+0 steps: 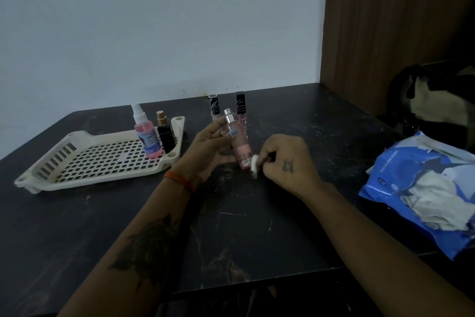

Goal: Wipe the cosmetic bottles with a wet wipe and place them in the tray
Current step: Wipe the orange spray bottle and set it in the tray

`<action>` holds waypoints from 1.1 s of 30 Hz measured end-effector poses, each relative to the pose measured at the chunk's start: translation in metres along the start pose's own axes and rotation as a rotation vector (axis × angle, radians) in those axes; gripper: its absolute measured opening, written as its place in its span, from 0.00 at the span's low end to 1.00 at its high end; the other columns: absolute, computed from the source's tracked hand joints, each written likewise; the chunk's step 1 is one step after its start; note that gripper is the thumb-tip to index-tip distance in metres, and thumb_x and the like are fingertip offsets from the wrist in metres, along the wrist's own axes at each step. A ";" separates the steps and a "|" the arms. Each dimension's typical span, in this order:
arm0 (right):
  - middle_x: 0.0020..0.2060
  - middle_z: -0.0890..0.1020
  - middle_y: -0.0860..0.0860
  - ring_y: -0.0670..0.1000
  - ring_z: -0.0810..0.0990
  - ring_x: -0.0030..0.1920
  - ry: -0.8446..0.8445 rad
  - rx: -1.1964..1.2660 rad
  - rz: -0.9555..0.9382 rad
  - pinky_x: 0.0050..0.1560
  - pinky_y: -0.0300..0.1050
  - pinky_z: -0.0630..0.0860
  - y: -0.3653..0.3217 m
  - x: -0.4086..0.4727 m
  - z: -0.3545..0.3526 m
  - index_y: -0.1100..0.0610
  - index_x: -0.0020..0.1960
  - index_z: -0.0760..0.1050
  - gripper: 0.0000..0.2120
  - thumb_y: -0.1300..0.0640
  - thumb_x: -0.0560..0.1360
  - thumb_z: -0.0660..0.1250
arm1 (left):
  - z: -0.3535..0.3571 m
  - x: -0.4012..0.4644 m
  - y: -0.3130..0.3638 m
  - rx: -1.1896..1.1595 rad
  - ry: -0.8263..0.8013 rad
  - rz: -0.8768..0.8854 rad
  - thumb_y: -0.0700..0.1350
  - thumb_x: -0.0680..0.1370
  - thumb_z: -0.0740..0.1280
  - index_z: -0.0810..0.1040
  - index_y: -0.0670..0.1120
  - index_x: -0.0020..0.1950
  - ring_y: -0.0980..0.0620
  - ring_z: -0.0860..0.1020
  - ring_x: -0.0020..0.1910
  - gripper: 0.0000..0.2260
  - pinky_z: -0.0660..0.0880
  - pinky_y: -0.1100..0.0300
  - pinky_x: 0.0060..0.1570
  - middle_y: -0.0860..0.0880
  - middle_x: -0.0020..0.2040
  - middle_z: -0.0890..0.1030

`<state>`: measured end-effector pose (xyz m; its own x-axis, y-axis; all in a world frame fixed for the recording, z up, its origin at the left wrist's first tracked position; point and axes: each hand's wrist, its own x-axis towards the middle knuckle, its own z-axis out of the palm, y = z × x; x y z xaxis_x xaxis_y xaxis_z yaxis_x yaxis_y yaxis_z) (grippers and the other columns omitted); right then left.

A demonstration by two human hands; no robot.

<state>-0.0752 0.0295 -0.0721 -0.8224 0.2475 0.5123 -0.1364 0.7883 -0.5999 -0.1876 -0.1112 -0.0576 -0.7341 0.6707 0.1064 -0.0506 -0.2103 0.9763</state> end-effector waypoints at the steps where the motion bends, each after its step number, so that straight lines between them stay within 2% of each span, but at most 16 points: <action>1: 0.36 0.79 0.46 0.43 0.76 0.37 0.087 0.008 0.037 0.37 0.26 0.69 0.001 0.001 0.000 0.56 0.36 0.82 0.07 0.67 0.64 0.71 | 0.000 0.000 0.001 -0.002 -0.009 -0.001 0.33 0.77 0.58 0.72 0.51 0.60 0.46 0.79 0.52 0.17 0.81 0.52 0.42 0.45 0.55 0.77; 3: 0.36 0.80 0.47 0.43 0.77 0.36 0.170 0.094 0.052 0.36 0.24 0.70 0.001 0.002 0.001 0.57 0.36 0.81 0.06 0.68 0.65 0.71 | 0.002 0.000 0.001 -0.001 -0.026 0.008 0.32 0.77 0.58 0.71 0.49 0.63 0.48 0.81 0.50 0.18 0.81 0.53 0.41 0.46 0.54 0.78; 6: 0.35 0.80 0.47 0.43 0.77 0.36 0.007 0.155 0.067 0.35 0.28 0.70 -0.001 0.000 0.005 0.55 0.35 0.79 0.08 0.67 0.65 0.70 | 0.005 -0.001 0.001 0.041 -0.044 0.038 0.32 0.77 0.58 0.67 0.46 0.69 0.49 0.81 0.48 0.21 0.81 0.52 0.43 0.45 0.53 0.78; 8: 0.33 0.79 0.45 0.39 0.76 0.34 -0.030 0.135 0.088 0.32 0.27 0.69 0.000 0.000 0.005 0.53 0.34 0.78 0.08 0.66 0.65 0.71 | 0.006 -0.002 0.002 0.084 -0.055 0.072 0.32 0.76 0.59 0.64 0.47 0.71 0.50 0.81 0.49 0.24 0.81 0.51 0.45 0.46 0.53 0.77; 12: 0.40 0.82 0.49 0.44 0.78 0.38 0.330 0.175 -0.049 0.36 0.34 0.75 -0.005 0.007 0.002 0.59 0.43 0.80 0.04 0.65 0.69 0.70 | 0.012 -0.006 0.007 0.147 -0.142 0.152 0.36 0.71 0.63 0.55 0.60 0.73 0.50 0.80 0.48 0.35 0.80 0.47 0.49 0.47 0.48 0.78; 14: 0.44 0.83 0.51 0.45 0.79 0.41 0.401 0.216 -0.111 0.41 0.31 0.76 -0.008 0.011 0.001 0.59 0.48 0.80 0.07 0.65 0.70 0.70 | 0.014 -0.007 0.009 0.208 -0.167 0.194 0.37 0.71 0.64 0.52 0.62 0.72 0.47 0.78 0.51 0.37 0.77 0.45 0.54 0.43 0.50 0.77; 16: 0.44 0.83 0.51 0.45 0.79 0.41 0.360 0.217 -0.123 0.41 0.32 0.76 -0.009 0.013 0.002 0.59 0.47 0.81 0.07 0.65 0.70 0.70 | 0.017 -0.008 0.011 0.253 -0.183 0.214 0.37 0.71 0.63 0.54 0.62 0.71 0.46 0.76 0.53 0.35 0.77 0.47 0.55 0.40 0.53 0.75; 18: 0.39 0.83 0.51 0.45 0.79 0.36 0.290 0.208 -0.090 0.36 0.33 0.76 -0.006 0.010 0.003 0.59 0.41 0.81 0.04 0.66 0.68 0.71 | 0.018 -0.009 0.011 0.271 -0.170 0.209 0.34 0.72 0.63 0.59 0.60 0.70 0.48 0.77 0.51 0.32 0.79 0.51 0.51 0.44 0.52 0.76; 19: 0.36 0.82 0.51 0.44 0.78 0.34 0.249 0.203 -0.065 0.35 0.29 0.74 -0.005 0.008 0.002 0.59 0.38 0.80 0.04 0.66 0.67 0.72 | 0.017 -0.009 0.012 0.277 -0.160 0.205 0.32 0.73 0.62 0.60 0.59 0.70 0.48 0.78 0.50 0.31 0.80 0.52 0.49 0.45 0.52 0.75; 21: 0.34 0.82 0.50 0.40 0.75 0.34 0.112 0.164 -0.017 0.35 0.25 0.70 -0.003 0.003 0.002 0.58 0.36 0.81 0.05 0.67 0.65 0.71 | 0.016 -0.009 0.012 0.300 -0.148 0.206 0.30 0.75 0.60 0.63 0.57 0.68 0.42 0.76 0.53 0.29 0.80 0.49 0.49 0.43 0.52 0.73; 24: 0.34 0.82 0.50 0.45 0.78 0.35 -0.097 0.043 0.045 0.35 0.30 0.72 -0.002 0.000 0.001 0.58 0.37 0.82 0.04 0.65 0.65 0.71 | 0.015 -0.010 0.011 0.291 -0.150 0.207 0.33 0.73 0.62 0.67 0.58 0.65 0.36 0.73 0.59 0.26 0.76 0.41 0.55 0.40 0.55 0.71; 25: 0.34 0.82 0.50 0.46 0.78 0.35 -0.061 0.036 0.046 0.35 0.32 0.73 -0.003 0.000 0.000 0.58 0.38 0.82 0.04 0.65 0.65 0.71 | 0.016 -0.010 0.012 0.271 -0.146 0.196 0.34 0.72 0.62 0.68 0.58 0.64 0.37 0.74 0.58 0.26 0.76 0.41 0.54 0.40 0.53 0.72; 28: 0.37 0.82 0.50 0.46 0.77 0.36 0.224 0.082 -0.034 0.35 0.30 0.72 -0.005 0.002 -0.002 0.59 0.39 0.81 0.04 0.66 0.66 0.71 | 0.018 -0.011 0.012 0.216 -0.128 0.195 0.37 0.72 0.64 0.70 0.55 0.63 0.45 0.77 0.49 0.22 0.76 0.43 0.52 0.48 0.44 0.77; 29: 0.38 0.81 0.50 0.46 0.77 0.37 0.243 0.082 -0.063 0.36 0.31 0.73 -0.006 0.002 -0.002 0.58 0.39 0.81 0.04 0.66 0.66 0.71 | 0.019 -0.011 0.012 0.201 -0.125 0.203 0.38 0.73 0.65 0.71 0.54 0.62 0.47 0.78 0.47 0.20 0.76 0.43 0.51 0.50 0.42 0.79; 31: 0.39 0.81 0.51 0.47 0.77 0.38 0.131 0.030 -0.107 0.36 0.30 0.69 -0.005 0.001 0.000 0.57 0.38 0.80 0.04 0.65 0.66 0.70 | 0.020 -0.012 0.012 0.173 -0.122 0.214 0.41 0.73 0.64 0.72 0.52 0.61 0.48 0.80 0.47 0.16 0.78 0.46 0.49 0.49 0.45 0.80; 33: 0.39 0.81 0.50 0.46 0.77 0.38 -0.056 -0.051 -0.102 0.36 0.28 0.66 -0.002 -0.002 0.002 0.56 0.38 0.82 0.05 0.63 0.65 0.70 | 0.021 -0.014 0.013 0.168 -0.099 0.225 0.43 0.73 0.62 0.73 0.50 0.60 0.47 0.81 0.49 0.15 0.79 0.47 0.49 0.43 0.52 0.78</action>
<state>-0.0747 0.0260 -0.0734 -0.8353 0.1340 0.5332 -0.1936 0.8359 -0.5135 -0.1639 -0.1079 -0.0420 -0.6441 0.6883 0.3337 0.2247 -0.2467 0.9427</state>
